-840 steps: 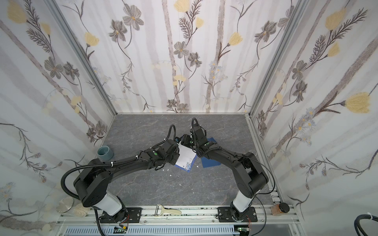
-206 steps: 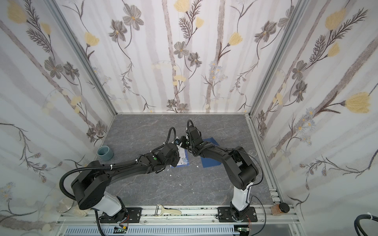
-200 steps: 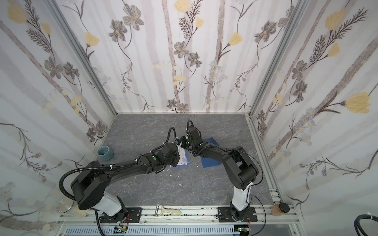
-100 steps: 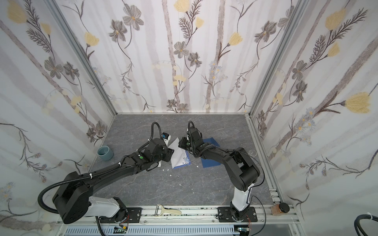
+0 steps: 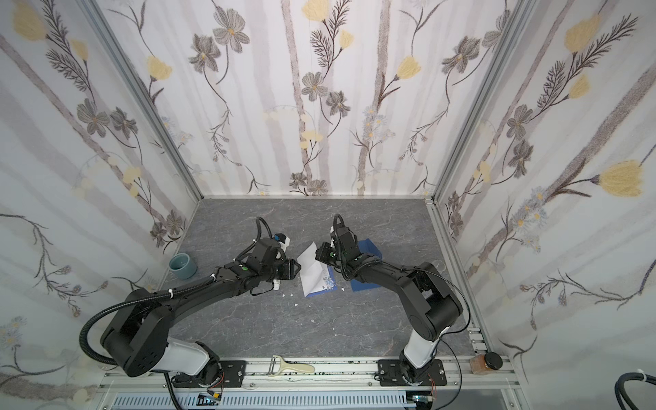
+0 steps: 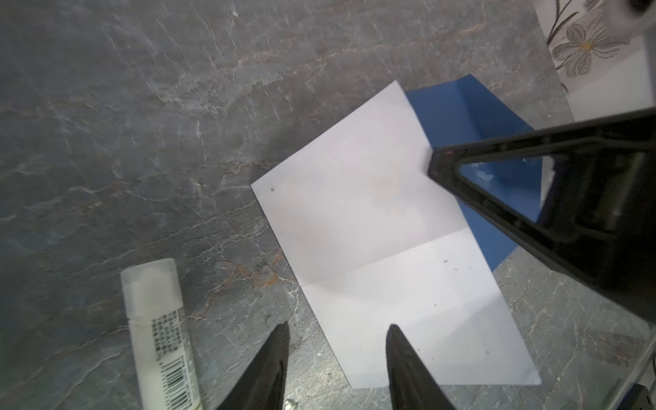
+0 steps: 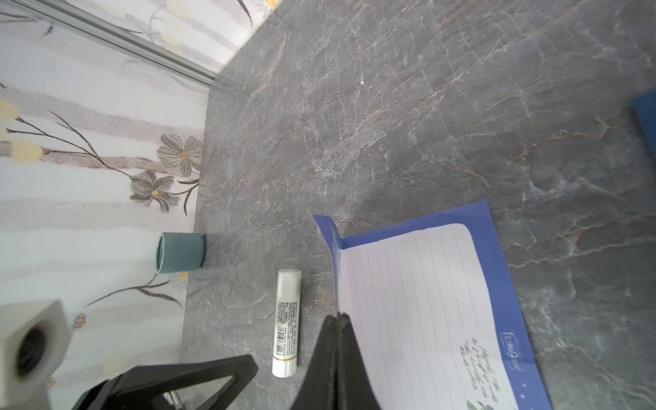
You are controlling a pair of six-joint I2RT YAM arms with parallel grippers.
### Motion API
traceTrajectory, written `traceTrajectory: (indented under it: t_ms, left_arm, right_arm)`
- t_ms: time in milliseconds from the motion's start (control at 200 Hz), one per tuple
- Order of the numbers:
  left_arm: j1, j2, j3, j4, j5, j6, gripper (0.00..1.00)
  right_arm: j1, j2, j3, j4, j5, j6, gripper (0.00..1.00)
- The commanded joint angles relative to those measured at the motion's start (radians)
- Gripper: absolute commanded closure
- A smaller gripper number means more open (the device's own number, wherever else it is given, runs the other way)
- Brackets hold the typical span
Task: Place the letter into the envelope and seal it
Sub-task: 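Open the left gripper and pull it back from the folded letter while right gripper holds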
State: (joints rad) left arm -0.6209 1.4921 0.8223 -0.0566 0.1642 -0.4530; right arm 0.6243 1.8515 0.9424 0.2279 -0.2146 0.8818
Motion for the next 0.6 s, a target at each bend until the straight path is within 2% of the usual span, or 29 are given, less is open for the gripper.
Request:
traceTrajectory:
  t_ms: [0, 340, 600]
  left_arm:
    - [-0.008, 0.049, 0.015, 0.059, 0.028, -0.072, 0.55]
    - [-0.019, 0.161, 0.017, 0.107, 0.055, -0.095, 0.56]
    - [-0.021, 0.196, -0.003, 0.137, 0.076, -0.104, 0.56]
  right_arm:
    - [-0.002, -0.036, -0.029, 0.007, -0.007, -0.037, 1.00]
    - [-0.008, -0.071, -0.088, -0.015, -0.045, -0.084, 1.00]
    - [-0.008, -0.092, -0.122, 0.000, -0.078, -0.096, 0.88]
